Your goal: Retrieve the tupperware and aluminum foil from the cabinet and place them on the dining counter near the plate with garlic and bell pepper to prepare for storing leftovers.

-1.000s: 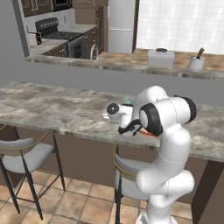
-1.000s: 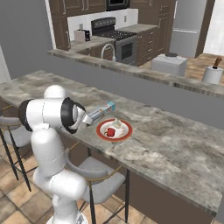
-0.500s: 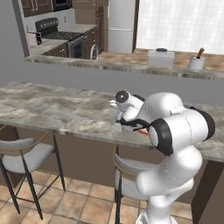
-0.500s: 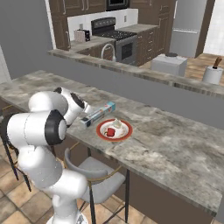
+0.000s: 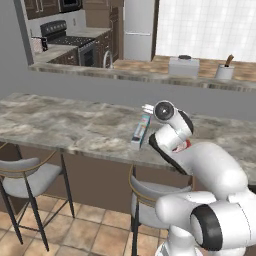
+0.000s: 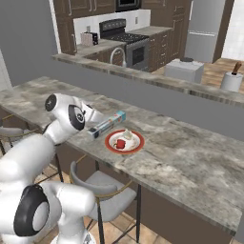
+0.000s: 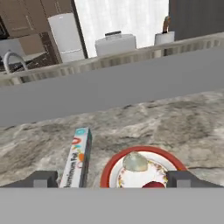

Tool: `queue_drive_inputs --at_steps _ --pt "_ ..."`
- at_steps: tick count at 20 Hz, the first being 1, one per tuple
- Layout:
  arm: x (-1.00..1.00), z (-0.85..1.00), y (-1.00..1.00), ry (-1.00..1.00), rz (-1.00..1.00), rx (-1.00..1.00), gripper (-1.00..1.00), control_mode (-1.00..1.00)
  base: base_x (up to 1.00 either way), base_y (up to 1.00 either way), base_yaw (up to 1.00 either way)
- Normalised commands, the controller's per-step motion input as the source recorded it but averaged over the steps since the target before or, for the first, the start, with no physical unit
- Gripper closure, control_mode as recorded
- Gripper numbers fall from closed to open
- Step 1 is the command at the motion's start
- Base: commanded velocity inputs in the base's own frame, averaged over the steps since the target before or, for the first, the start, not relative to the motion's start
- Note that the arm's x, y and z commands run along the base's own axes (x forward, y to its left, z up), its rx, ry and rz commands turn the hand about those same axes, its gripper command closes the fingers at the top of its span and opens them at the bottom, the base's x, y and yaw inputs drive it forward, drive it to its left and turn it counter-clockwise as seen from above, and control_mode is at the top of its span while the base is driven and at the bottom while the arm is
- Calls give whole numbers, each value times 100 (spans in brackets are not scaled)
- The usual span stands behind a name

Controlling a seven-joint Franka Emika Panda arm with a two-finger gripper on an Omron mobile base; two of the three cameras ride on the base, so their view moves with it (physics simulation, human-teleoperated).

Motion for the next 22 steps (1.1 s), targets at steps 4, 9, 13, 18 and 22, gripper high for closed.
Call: queue_drive_inputs --at_steps 4,9,13,18,22 --pt "-100 99 -46 -3 7 0 -100 -100 0 0 0" --pt "-100 90 -10 10 19 -1 -100 -100 0 0 0" --pt "-100 80 0 21 21 -6 -100 -100 0 0 0" --pt "-100 38 2 22 20 -13 -100 -100 0 0 0" --pt "-89 3 14 19 19 -15 -100 -100 0 0 0"
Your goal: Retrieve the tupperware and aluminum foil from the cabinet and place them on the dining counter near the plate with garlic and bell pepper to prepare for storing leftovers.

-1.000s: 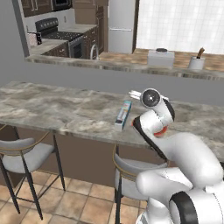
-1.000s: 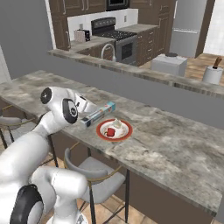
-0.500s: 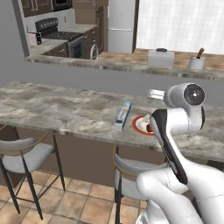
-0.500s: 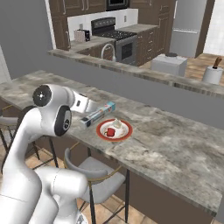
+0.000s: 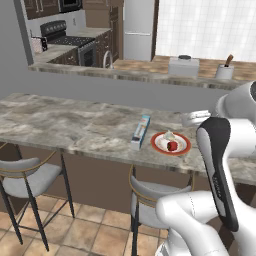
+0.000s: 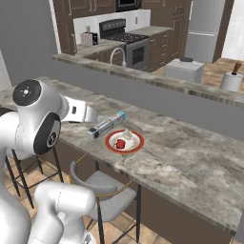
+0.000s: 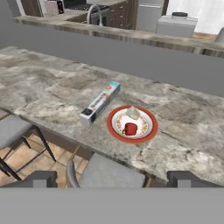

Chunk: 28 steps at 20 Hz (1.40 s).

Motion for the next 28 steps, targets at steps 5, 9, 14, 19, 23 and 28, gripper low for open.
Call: queue_drive_inputs --at_steps 5,9,14,19,23,28 --pt "-8 0 5 2 1 -2 -100 -100 0 0 0" --pt "-13 0 1 1 -2 0 -100 100 -50 -8 -7" --pt "0 0 0 0 0 0 -100 100 -100 -67 -24" --pt "0 0 0 0 0 0 -100 100 -53 -100 -42" --pt "0 0 0 0 0 0 -100 100 0 -100 -45" --pt "0 0 0 0 0 0 -100 100 31 -100 -40"
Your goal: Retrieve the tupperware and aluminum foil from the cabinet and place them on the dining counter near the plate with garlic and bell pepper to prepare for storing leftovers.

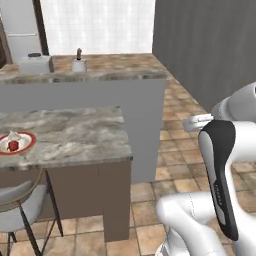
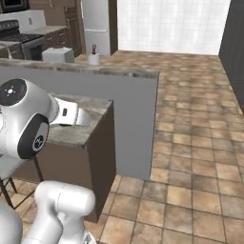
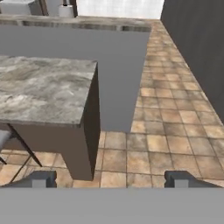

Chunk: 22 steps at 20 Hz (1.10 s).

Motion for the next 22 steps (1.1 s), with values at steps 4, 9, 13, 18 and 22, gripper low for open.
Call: queue_drive_inputs --at_steps 4,9,13,18,22 --pt "0 0 0 0 0 0 -100 100 73 -100 -36" --pt "0 0 0 0 0 0 -100 100 97 -100 -23" --pt "0 0 0 0 0 0 -100 100 100 -58 -7" --pt "0 0 0 0 0 0 -100 100 100 -2 0" --pt "0 0 0 0 0 0 -100 100 100 0 0"
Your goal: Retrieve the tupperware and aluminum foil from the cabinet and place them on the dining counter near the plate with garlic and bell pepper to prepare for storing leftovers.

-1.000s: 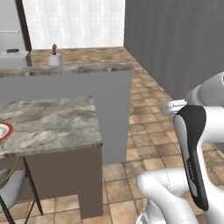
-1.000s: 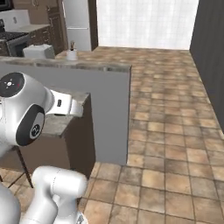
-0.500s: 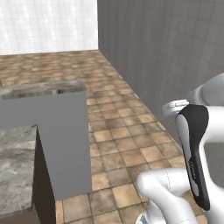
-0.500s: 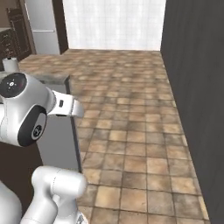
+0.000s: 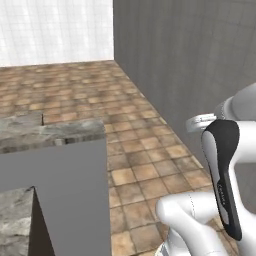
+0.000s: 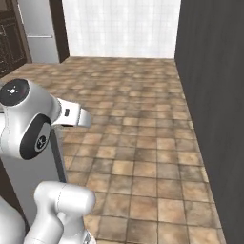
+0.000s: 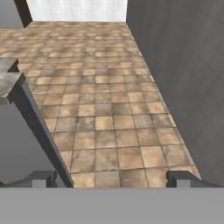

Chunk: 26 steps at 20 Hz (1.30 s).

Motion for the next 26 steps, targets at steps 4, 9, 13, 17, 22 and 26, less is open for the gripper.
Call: queue_drive_inputs --at_steps 4,9,13,17,22,26 --pt "0 0 0 0 0 0 -100 100 100 -8 0" --pt "0 0 0 0 0 0 -100 100 100 -13 0" --pt "0 0 0 0 0 0 -100 100 100 -3 3" --pt "0 0 0 0 0 0 -100 100 100 -4 23" --pt "0 0 0 0 0 0 -100 100 100 0 43" --pt "0 0 0 0 0 0 -100 100 100 0 45"
